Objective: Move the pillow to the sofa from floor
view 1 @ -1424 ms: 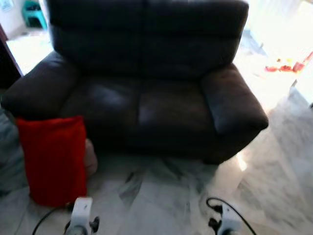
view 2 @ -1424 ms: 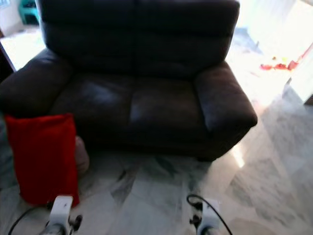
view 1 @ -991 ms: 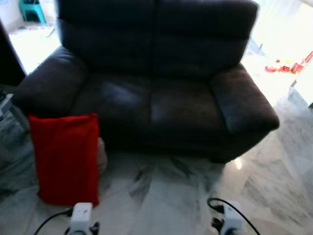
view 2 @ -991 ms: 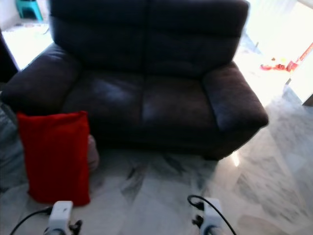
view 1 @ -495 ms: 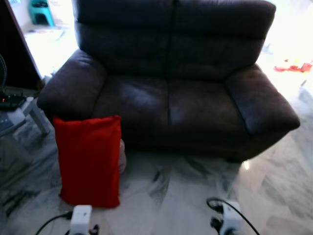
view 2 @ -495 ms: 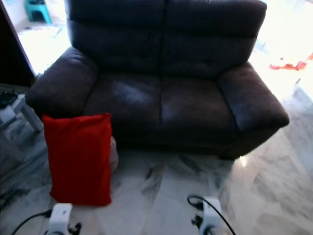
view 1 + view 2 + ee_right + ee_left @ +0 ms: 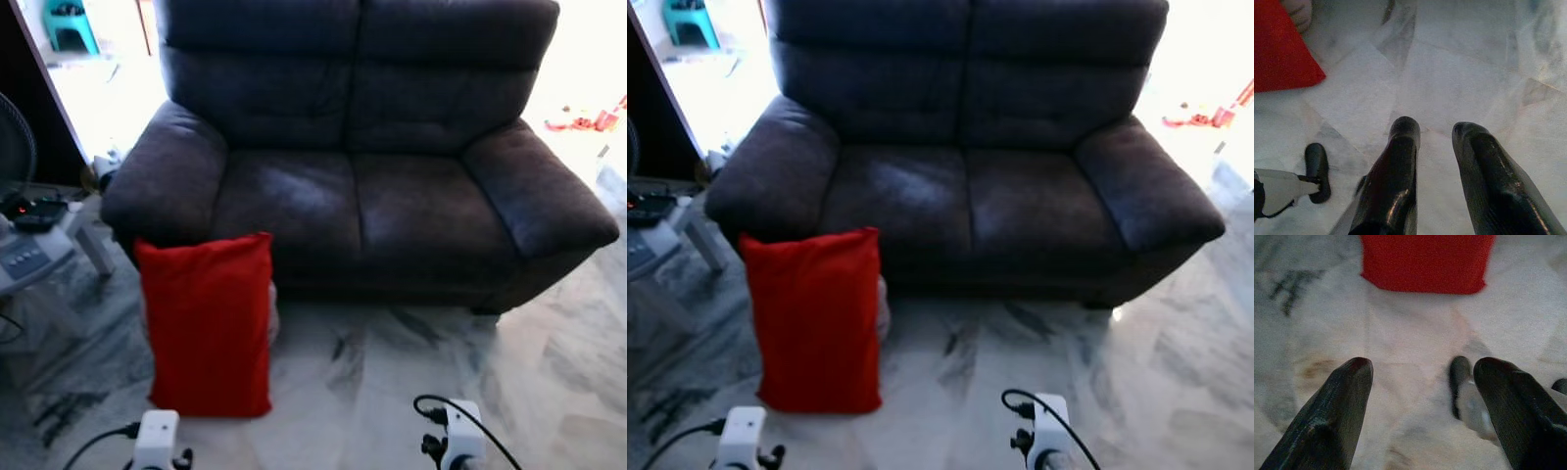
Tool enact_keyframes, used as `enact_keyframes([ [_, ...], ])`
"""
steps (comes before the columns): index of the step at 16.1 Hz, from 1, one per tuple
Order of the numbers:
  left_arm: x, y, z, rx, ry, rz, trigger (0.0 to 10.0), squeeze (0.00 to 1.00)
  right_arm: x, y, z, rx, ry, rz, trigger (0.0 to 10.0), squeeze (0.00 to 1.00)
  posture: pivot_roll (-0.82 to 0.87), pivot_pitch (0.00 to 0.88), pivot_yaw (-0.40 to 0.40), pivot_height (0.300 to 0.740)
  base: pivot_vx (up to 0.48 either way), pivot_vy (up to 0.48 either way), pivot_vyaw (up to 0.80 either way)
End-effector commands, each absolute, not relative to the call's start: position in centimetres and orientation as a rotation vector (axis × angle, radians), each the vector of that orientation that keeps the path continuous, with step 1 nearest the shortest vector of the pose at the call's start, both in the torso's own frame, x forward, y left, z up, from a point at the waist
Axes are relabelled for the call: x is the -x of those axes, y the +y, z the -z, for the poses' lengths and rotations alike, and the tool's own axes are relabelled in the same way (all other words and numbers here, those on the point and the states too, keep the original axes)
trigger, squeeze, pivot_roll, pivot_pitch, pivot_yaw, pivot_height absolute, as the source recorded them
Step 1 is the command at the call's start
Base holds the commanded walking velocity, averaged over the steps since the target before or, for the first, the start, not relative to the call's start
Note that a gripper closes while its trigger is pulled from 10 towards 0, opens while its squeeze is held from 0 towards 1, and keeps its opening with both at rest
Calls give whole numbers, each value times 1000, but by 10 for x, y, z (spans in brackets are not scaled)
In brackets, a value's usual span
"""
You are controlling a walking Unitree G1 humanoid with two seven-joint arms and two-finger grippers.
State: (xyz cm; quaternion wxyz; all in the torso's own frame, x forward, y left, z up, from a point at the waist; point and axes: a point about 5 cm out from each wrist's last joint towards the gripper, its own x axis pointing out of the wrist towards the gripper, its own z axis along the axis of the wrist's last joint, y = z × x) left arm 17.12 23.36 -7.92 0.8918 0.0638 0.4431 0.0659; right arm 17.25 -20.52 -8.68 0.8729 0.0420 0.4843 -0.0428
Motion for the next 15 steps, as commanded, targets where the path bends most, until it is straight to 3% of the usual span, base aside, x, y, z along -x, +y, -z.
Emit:
enact_keyframes([
  [1,-168,226,83,-122,932,-116,10000,0,-166,-211,89,-99,1027,115,10000,0,71,36,-61,740,0,398,0],
  [15,-175,219,81,-127,921,-92,10000,0,-168,-209,88,-133,999,120,10000,0,79,1,-58,740,0,397,0],
])
